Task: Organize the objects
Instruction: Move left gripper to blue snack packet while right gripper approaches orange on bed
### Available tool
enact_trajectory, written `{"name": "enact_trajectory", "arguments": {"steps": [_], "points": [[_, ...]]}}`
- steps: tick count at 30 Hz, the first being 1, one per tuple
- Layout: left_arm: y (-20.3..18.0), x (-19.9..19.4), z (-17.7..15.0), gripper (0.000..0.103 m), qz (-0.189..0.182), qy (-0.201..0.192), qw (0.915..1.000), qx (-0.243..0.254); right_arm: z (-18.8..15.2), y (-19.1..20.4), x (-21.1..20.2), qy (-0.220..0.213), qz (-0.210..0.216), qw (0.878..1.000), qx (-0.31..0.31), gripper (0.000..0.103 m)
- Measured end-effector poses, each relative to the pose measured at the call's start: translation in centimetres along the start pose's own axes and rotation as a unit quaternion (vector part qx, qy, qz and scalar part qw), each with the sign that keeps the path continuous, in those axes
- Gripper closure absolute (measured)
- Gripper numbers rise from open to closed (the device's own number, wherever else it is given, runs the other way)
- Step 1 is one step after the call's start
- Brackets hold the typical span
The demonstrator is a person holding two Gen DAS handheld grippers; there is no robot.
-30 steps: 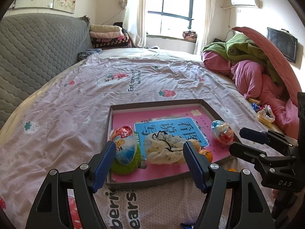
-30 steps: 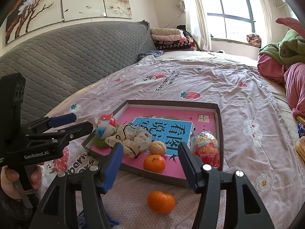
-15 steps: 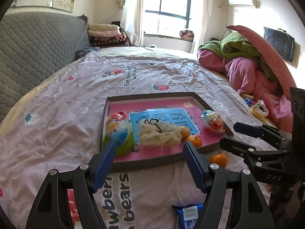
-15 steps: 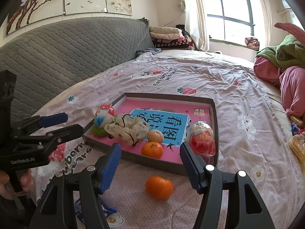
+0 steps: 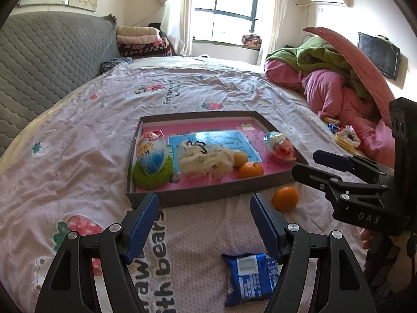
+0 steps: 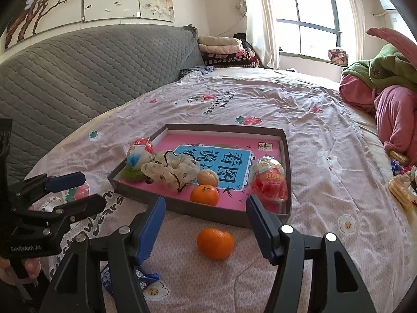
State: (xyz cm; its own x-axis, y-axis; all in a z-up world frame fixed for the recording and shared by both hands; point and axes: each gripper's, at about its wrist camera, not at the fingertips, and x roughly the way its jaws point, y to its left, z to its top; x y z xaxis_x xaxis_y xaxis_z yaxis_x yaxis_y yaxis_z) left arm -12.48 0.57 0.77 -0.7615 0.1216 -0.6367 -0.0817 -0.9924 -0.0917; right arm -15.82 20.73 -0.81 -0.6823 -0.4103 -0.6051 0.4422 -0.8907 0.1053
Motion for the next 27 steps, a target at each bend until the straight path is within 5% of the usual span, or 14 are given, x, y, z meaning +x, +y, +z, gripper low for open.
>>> {"name": "enact_trajectory", "arguments": {"steps": [27], "points": [[-2.8,-0.8,-4.5,0.029,-0.021,0.060,0.9977,0.021,-2.3,0.2,-1.5,0.018,0.004,1.000,-0.002,0.039]]}}
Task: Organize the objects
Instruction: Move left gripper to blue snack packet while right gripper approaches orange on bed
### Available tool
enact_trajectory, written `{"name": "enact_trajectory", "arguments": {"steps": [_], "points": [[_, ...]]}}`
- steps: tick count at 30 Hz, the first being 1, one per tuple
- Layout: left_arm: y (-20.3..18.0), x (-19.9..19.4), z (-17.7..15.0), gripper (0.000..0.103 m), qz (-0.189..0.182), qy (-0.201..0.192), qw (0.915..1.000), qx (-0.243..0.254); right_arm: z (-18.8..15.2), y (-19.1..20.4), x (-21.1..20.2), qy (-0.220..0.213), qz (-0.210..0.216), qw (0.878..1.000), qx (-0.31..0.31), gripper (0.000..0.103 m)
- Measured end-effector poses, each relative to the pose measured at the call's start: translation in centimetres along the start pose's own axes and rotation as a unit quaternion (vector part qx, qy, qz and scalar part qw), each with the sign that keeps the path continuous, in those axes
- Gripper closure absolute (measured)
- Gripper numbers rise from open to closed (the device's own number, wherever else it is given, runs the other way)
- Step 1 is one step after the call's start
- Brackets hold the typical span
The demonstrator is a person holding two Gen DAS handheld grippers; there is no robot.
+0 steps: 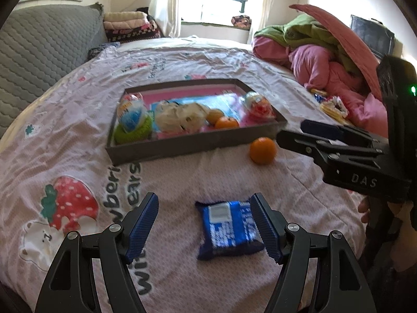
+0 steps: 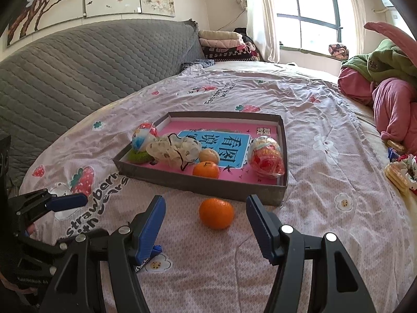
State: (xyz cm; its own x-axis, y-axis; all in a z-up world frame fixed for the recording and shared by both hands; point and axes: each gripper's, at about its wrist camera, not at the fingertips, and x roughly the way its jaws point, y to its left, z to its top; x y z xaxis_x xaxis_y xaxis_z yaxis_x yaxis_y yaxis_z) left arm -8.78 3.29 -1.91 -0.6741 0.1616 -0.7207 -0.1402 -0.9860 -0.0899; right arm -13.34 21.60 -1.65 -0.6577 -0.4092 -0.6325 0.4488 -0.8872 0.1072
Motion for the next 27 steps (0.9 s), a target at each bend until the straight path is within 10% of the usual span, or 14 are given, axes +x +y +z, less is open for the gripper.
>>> {"name": "enact_trajectory", "arguments": {"steps": [27], "points": [[-1.5,3.8,-2.4,0.029,-0.013,0.060,0.9981,0.006,-1.4,0.0,4.6,0.059,-0.018,0.998,-0.012,0.039]]}}
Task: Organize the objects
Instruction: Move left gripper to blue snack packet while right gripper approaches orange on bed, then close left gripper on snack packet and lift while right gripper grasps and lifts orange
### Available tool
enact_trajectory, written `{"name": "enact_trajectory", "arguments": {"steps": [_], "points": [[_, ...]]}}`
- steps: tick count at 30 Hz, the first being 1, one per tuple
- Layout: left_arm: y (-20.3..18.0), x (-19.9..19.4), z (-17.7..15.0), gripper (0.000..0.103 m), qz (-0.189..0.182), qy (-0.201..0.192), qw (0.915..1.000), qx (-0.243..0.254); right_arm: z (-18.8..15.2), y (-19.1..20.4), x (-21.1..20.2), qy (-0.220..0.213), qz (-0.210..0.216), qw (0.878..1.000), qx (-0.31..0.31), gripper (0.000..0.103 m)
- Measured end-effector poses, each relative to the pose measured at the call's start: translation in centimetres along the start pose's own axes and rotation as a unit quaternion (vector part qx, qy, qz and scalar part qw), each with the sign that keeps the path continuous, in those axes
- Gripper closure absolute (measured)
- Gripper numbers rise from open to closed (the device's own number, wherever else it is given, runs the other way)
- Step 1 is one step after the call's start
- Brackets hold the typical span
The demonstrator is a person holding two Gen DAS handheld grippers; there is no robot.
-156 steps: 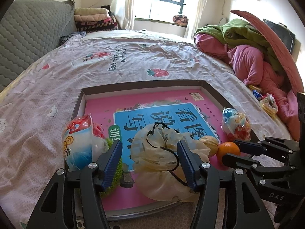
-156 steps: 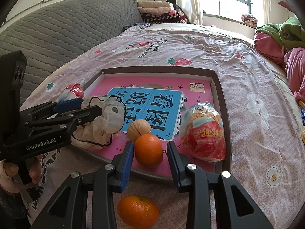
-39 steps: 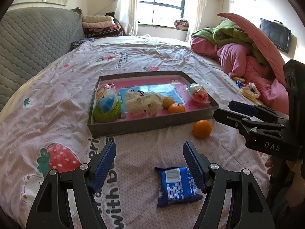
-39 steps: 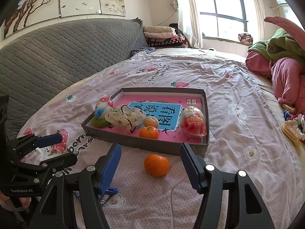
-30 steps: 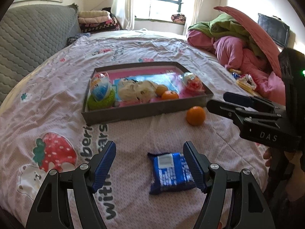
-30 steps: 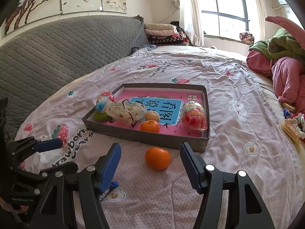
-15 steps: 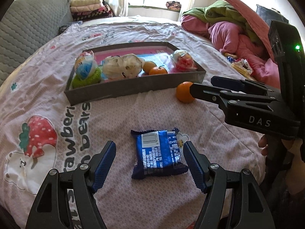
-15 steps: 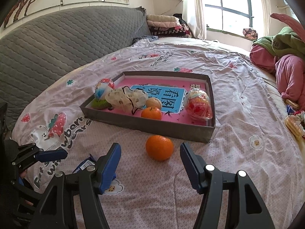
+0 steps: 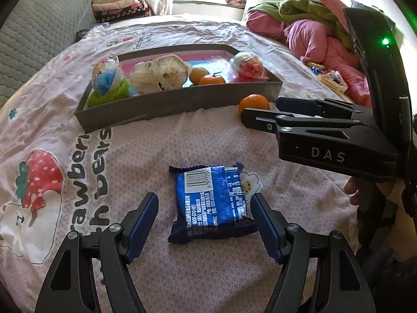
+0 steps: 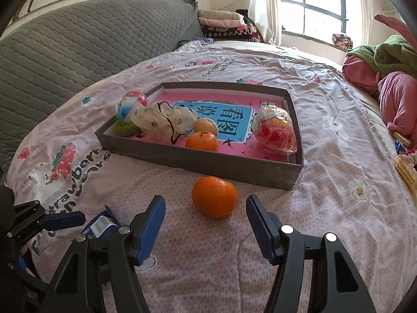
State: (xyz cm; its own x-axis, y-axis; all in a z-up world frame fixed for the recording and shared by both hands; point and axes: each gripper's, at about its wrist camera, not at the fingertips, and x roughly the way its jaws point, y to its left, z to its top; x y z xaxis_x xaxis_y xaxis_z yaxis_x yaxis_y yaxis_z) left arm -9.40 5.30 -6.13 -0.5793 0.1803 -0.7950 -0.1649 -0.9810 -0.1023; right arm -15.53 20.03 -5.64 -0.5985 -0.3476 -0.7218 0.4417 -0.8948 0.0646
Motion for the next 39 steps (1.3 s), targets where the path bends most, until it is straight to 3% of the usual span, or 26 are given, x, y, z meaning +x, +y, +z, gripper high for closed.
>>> {"name": "enact_trajectory", "arguments": {"steps": [6,19,25,29,39], "points": [[-0.1,1.1,0.2,0.029,0.003,0.002,1.0000,0.000,0.3,-0.1,1.4,0.010,-0.008,1.000,0.006,0.039],[-0.3,2.2,0.4,0.029,0.003,-0.002,1.0000,0.005,0.0,-0.5,2.9,0.032,-0.017,0.999,0.018,0.054],[-0.6,2.2,0.4,0.042,-0.005,-0.008,0.9999,0.013,0.1,-0.6,3.0,0.033,-0.021,0.999,0.019,0.063],[-0.6,2.1,0.4,0.049,-0.001,-0.012,0.9998,0.017,0.2,-0.4,3.0,0.032,-0.026,0.999,0.014,0.063],[0.6,0.5,1.3,0.049,0.005,-0.042,0.9991,0.005,0.8,-0.7,1.4,0.001,-0.005,0.999,0.031,0.063]]}}
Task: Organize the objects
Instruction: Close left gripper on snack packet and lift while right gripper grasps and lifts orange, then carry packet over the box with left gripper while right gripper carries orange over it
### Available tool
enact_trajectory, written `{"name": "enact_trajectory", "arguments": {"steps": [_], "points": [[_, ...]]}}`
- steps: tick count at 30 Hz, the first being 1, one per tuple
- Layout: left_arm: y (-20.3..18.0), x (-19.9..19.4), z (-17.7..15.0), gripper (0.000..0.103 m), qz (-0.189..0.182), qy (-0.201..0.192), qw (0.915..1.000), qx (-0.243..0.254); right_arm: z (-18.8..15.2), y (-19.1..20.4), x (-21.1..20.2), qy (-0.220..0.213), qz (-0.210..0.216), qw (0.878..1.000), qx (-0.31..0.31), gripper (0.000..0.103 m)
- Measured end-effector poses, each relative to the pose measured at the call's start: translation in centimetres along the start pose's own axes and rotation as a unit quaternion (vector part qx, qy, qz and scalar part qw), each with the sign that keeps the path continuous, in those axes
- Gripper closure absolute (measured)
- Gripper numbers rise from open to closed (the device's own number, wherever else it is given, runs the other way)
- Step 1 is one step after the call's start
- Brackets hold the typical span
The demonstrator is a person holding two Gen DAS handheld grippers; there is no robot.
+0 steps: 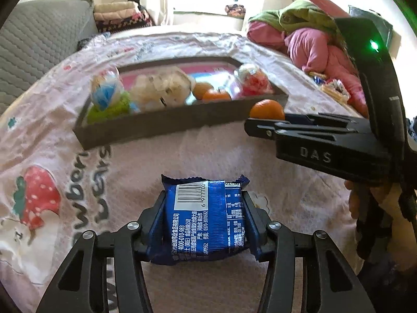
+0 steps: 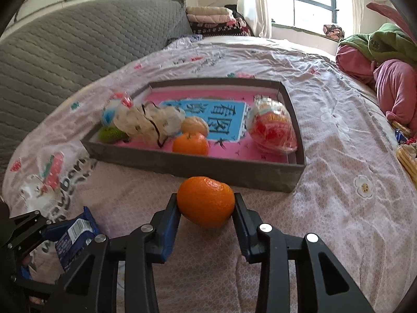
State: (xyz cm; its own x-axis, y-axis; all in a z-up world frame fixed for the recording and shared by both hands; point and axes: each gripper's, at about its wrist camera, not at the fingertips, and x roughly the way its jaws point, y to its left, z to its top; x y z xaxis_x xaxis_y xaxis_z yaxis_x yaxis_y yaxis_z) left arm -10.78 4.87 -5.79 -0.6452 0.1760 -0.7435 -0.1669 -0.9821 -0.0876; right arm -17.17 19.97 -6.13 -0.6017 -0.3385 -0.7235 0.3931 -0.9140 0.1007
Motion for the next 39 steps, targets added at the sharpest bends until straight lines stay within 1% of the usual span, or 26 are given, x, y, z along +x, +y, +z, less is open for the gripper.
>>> {"name": "enact_trajectory", "arguments": {"steps": [4,9,11,14,18,25,28,39], "points": [[0.5,-0.9,1.0,0.049,0.014,-0.022,0.9997,0.003,0.7,0.1,-1.2,-0.030,0.014,0.999,0.003,0.063],[1.4,-1.3,2.3,0.049,0.022,-0.032,0.9992,-0.003,1.4,0.3,-2.6,-0.057,0.029,0.998,0.011,0.063],[2.1,-1.5,3.1,0.049,0.022,-0.033,0.9991,-0.013,1.6,0.3,-3.1,-0.064,0.033,0.997,0.014,0.063],[2.5,-1.8,4.3,0.049,0.033,-0.043,0.9984,-0.013,1.9,0.4,-3.7,-0.076,0.037,0.996,0.018,0.063],[3.0,-2.1,5.6,0.049,0.042,-0.052,0.9978,-0.009,2.4,0.4,-4.1,-0.085,0.042,0.995,0.021,0.063],[3.9,-2.2,7.6,0.049,0.043,-0.066,0.9968,-0.010,3.4,0.0,-4.4,-0.099,0.043,0.994,0.028,0.063],[4.3,-2.3,8.3,0.049,0.045,-0.071,0.9964,-0.010,4.0,0.1,-4.6,-0.110,0.042,0.993,0.023,0.063],[5.7,-2.0,10.5,0.049,0.051,-0.083,0.9951,-0.018,6.1,0.2,-4.9,-0.128,0.032,0.991,0.000,0.063]]}}
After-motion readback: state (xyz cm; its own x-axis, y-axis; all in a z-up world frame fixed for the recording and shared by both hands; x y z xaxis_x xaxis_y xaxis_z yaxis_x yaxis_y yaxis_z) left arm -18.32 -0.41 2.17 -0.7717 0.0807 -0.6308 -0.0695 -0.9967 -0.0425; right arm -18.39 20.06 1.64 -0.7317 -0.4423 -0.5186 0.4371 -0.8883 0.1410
